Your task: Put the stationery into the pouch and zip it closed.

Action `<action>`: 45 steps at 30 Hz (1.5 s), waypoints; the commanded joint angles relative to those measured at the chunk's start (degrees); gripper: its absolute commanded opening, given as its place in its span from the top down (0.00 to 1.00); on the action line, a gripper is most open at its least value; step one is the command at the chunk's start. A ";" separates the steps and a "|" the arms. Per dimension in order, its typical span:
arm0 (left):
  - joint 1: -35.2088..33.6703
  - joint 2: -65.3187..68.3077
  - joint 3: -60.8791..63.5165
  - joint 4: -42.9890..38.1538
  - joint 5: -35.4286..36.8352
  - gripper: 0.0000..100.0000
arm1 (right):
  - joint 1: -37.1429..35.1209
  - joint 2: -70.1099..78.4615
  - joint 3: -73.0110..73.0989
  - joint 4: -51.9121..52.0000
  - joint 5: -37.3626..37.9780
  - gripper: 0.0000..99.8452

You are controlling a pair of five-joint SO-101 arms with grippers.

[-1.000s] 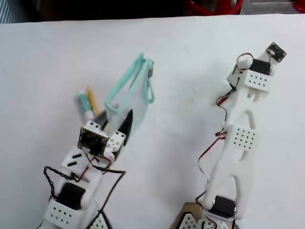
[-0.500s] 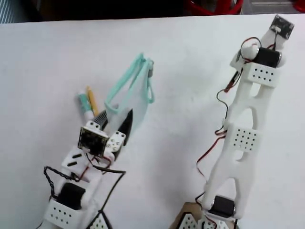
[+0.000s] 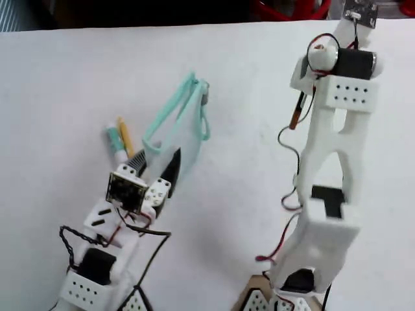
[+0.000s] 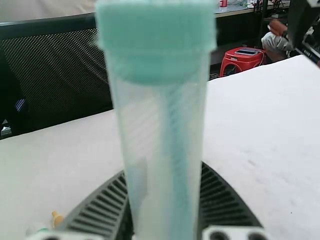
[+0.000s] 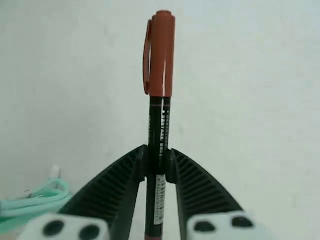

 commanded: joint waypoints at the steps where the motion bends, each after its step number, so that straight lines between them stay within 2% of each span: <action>1: -0.66 -0.04 -0.09 -0.62 0.26 0.86 | -2.42 -16.57 5.63 -0.13 2.99 0.98; 6: -0.66 -0.04 -0.09 -0.62 0.26 0.86 | -5.49 -29.93 10.90 -0.40 7.91 0.98; 14: -0.66 -0.04 -0.09 -0.53 0.35 0.86 | -15.16 -47.87 17.23 -0.92 8.00 0.98; 18: -0.66 -0.04 -0.09 -0.53 0.35 0.86 | -16.84 -55.43 25.49 -4.44 8.70 0.98; 20: -0.66 -0.04 -0.09 -0.53 0.26 0.86 | -17.19 -59.21 31.82 -7.16 11.96 0.98; 27: -0.66 -0.04 -0.09 -0.53 0.26 0.86 | -17.27 -72.84 59.08 -30.20 14.42 0.98; 31: -0.66 -0.04 -0.09 -0.53 0.26 0.86 | -20.35 -77.32 68.13 -42.77 14.42 0.98; 40: -0.66 -0.04 -0.09 -0.53 0.62 0.85 | -36.97 -75.30 67.25 -58.07 14.59 0.98; 45: -0.66 -0.04 -0.09 -0.62 0.62 0.85 | -41.54 -68.88 66.99 -66.51 14.77 0.98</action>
